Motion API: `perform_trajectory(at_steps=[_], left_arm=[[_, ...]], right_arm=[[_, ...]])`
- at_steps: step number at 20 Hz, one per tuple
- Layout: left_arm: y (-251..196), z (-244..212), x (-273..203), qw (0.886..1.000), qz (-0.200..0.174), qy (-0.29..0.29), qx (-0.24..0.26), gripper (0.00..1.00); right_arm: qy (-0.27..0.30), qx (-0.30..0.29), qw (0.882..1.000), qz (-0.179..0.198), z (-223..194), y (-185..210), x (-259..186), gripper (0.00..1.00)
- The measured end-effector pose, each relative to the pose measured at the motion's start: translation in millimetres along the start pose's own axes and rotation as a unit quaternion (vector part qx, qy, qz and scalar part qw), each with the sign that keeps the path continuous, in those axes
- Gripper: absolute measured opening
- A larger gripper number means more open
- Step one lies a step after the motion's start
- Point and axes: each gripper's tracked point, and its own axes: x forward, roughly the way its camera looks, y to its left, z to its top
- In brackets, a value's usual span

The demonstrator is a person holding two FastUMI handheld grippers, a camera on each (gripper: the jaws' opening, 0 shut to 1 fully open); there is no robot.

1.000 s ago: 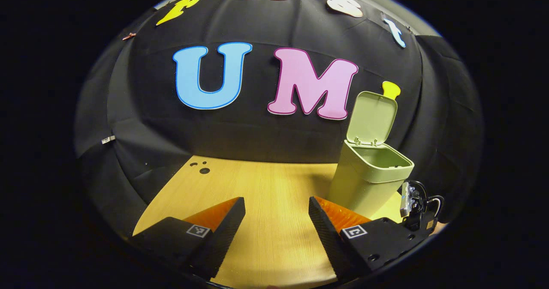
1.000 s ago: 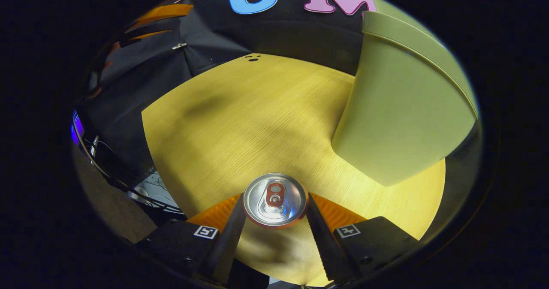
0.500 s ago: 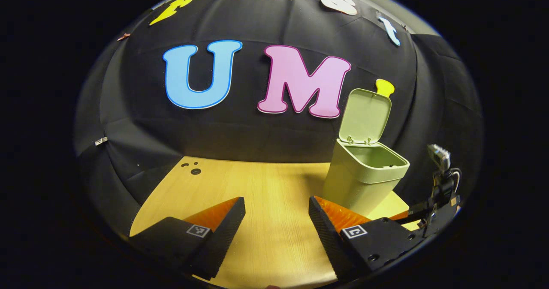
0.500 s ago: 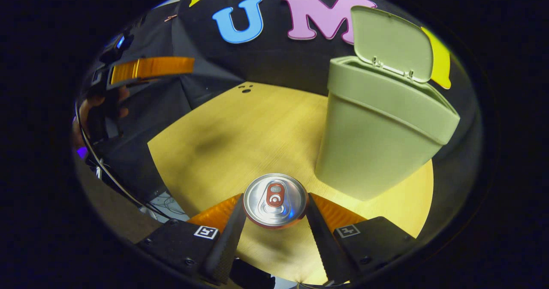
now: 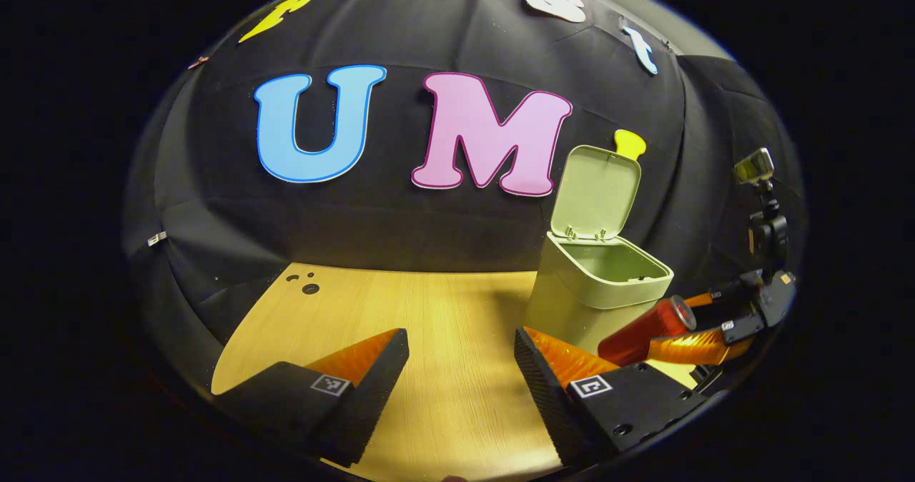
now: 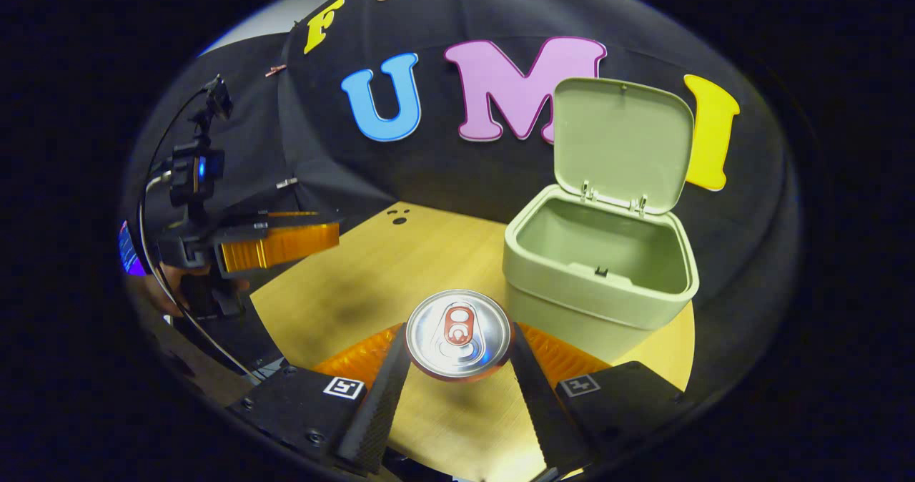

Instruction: Press the lid of the desktop garbage bin to open it, pick up the crumpled paper on the desktop and throw it into the bin, then pick up the pop can on the desktop and drop it into the bin, and finally close the garbage bin lid.

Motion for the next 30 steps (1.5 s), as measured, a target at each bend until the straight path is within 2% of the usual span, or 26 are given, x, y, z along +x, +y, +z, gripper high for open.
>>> perform_trajectory(at_steps=[7, 9, 10, 11, 14, 18, 23, 26, 30], left_arm=[[1.0, 1.0, -1.4, 1.000, 0.001, -0.003, -0.001, 0.96], [0.9, 0.7, -3.0, 1.000, 0.002, -0.004, -0.001, 0.96], [2.1, -0.2, -4.3, 1.000, 0.003, -0.003, -0.001, 0.99], [2.4, 0.2, -4.8, 1.000, 0.004, -0.004, -0.001, 0.96], [3.2, -1.8, -7.2, 1.000, 0.007, -0.002, -0.001, 0.96], [7.4, -3.9, -10.0, 1.000, 0.014, -0.001, -0.001, 0.96], [11.7, -6.9, -11.6, 1.000, 0.021, 0.003, -0.003, 0.96], [12.2, -7.7, -12.3, 1.000, 0.024, 0.006, -0.005, 0.96], [15.8, -10.4, -12.0, 0.999, 0.030, 0.009, -0.007, 0.96]], right_arm=[[-0.082, 0.021, 0.996, -0.006, 71.0, -19.0, -11.7, 0.83], [-0.104, 0.026, 0.994, -0.016, 88.2, -31.8, -13.0, 0.83], [-0.111, 0.028, 0.993, -0.023, 94.7, -38.8, -13.3, 0.83], [-0.117, 0.029, 0.992, -0.031, 99.9, -47.9, -11.8, 0.83], [-0.126, 0.028, 0.990, -0.062, 107.6, -73.2, -7.6, 0.83], [-0.114, 0.023, 0.989, -0.091, 99.7, -99.9, 5.2, 0.83], [-0.097, 0.027, 0.990, -0.098, 94.8, -114.8, 28.3, 0.83], [-0.075, 0.027, 0.992, -0.099, 84.0, -119.4, 44.6, 0.83], [-0.017, 0.030, 0.993, -0.112, 58.0, -127.4, 66.0, 0.83]])
